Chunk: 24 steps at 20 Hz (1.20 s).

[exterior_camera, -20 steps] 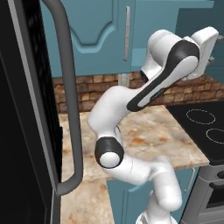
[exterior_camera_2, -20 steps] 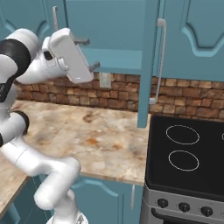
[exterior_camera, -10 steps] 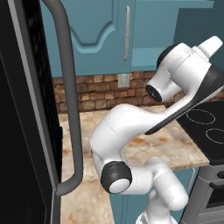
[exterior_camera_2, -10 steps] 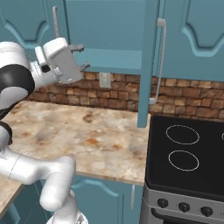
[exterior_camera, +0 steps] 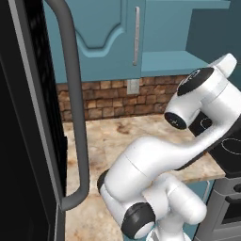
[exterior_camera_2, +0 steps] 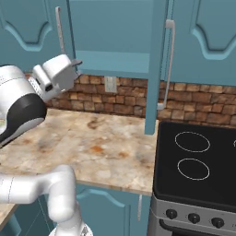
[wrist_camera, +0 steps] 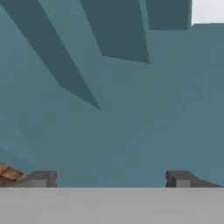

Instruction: Open the cabinet, retrieve the rolling pin, and place it next to the meat on the cutting board to prepare for tenderizing.

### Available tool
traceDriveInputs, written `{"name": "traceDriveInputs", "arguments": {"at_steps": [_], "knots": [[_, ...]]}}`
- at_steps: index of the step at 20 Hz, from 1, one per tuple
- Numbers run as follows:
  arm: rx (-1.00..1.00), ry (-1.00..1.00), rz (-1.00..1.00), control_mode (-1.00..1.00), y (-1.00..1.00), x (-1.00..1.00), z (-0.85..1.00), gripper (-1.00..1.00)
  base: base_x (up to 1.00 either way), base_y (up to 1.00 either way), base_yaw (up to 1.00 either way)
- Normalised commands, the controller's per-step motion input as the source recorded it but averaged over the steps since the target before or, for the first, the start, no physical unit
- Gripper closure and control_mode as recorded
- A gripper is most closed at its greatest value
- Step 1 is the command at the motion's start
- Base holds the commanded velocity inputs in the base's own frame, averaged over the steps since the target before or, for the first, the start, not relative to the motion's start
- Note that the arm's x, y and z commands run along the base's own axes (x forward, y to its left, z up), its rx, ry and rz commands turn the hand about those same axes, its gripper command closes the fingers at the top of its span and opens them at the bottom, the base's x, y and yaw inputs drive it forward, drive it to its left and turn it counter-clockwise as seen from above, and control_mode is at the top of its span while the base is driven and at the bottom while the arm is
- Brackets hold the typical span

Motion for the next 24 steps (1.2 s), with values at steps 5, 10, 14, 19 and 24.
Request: {"name": "traceDriveInputs", "arguments": {"at_steps": [5,10,14,19,24], "knots": [[0.14,0.0,0.15,-1.0,0.43,-0.07,-0.01,-1.0,0.0,0.0,0.0],[0.2,0.01,0.06,-1.0,0.0,-0.15,0.0,-1.0,0.0,0.0,0.0],[0.36,-0.11,-0.05,-1.0,0.16,-0.26,0.01,-1.0,0.0,0.0,0.0],[0.34,-0.2,-0.11,-1.0,0.57,-0.2,0.09,-1.0,0.0,0.0,0.0],[0.34,-0.22,-0.07,-1.0,0.74,-0.05,0.13,-1.0,0.0,0.0,0.0]]}}
